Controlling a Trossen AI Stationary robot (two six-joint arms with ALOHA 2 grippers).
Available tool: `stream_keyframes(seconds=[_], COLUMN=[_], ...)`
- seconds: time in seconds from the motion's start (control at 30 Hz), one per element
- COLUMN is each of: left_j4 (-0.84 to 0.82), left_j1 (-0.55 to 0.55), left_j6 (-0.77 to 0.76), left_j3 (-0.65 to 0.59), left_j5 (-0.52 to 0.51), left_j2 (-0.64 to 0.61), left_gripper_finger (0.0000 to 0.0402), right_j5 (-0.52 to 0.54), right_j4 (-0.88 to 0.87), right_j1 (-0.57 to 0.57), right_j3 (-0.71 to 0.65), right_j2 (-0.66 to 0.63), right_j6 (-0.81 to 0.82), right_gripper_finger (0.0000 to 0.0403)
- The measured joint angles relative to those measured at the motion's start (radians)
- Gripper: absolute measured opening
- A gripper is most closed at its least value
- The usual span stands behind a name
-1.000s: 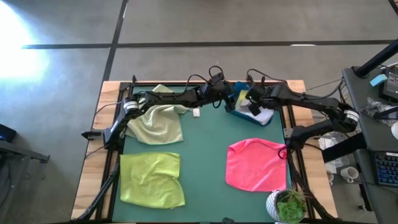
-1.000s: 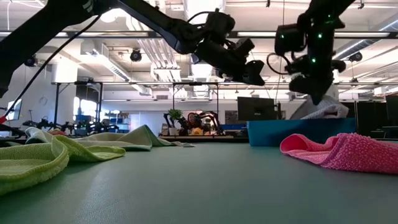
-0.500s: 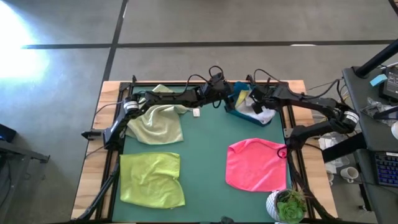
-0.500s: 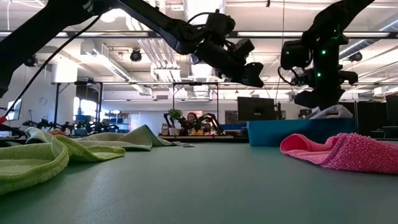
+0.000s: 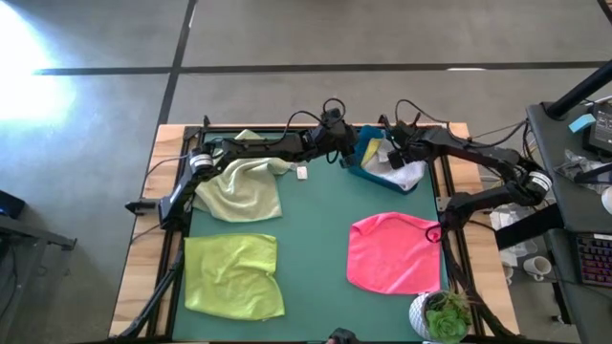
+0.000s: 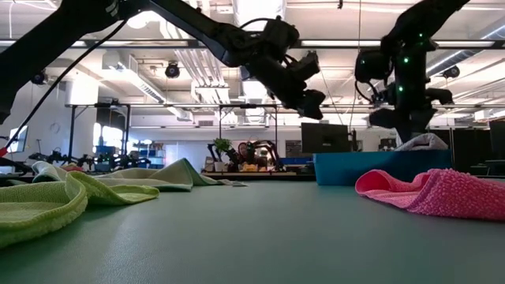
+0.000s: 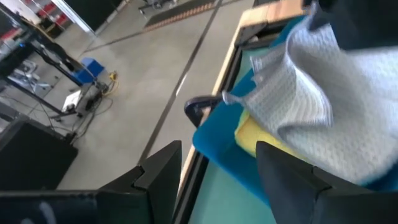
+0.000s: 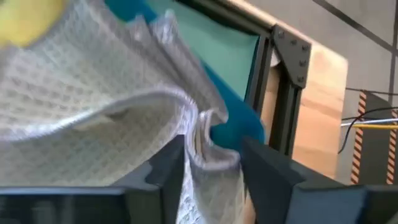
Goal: Fold microfiber towels
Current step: Put the folded gray microfiber cloth into the blue bin
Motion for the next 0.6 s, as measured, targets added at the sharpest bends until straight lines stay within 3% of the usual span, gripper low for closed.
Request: stream_keyframes(seconds=[0.23,0.43,0.6], left_j4=[-0.109,-0.230,-0.301], left_j1=[0.000,0.000,0.004], left_j6=[-0.005,-0.011,-0.033], left_j3=[0.001,-0.001,-0.014], left_j5=[-0.003,-0.006,-0.017], left_j2=[-0.040,-0.125,-0.205], left_gripper_finger=[0.0191,0.0191,0.0191], right_j5=[-0.008,-0.293,-0.404], right_j4=[-0.109,-0.076,-0.082], right_j1=[-0.021,-0.020,-0.018], right_j3=[0.157,0.223,0.212], right_j2=[0.000,-0.001,-0.001], right_j6=[-0.053,-0.102,-0.103], right_gripper_finger=[0.0202,0.0201,0.0195])
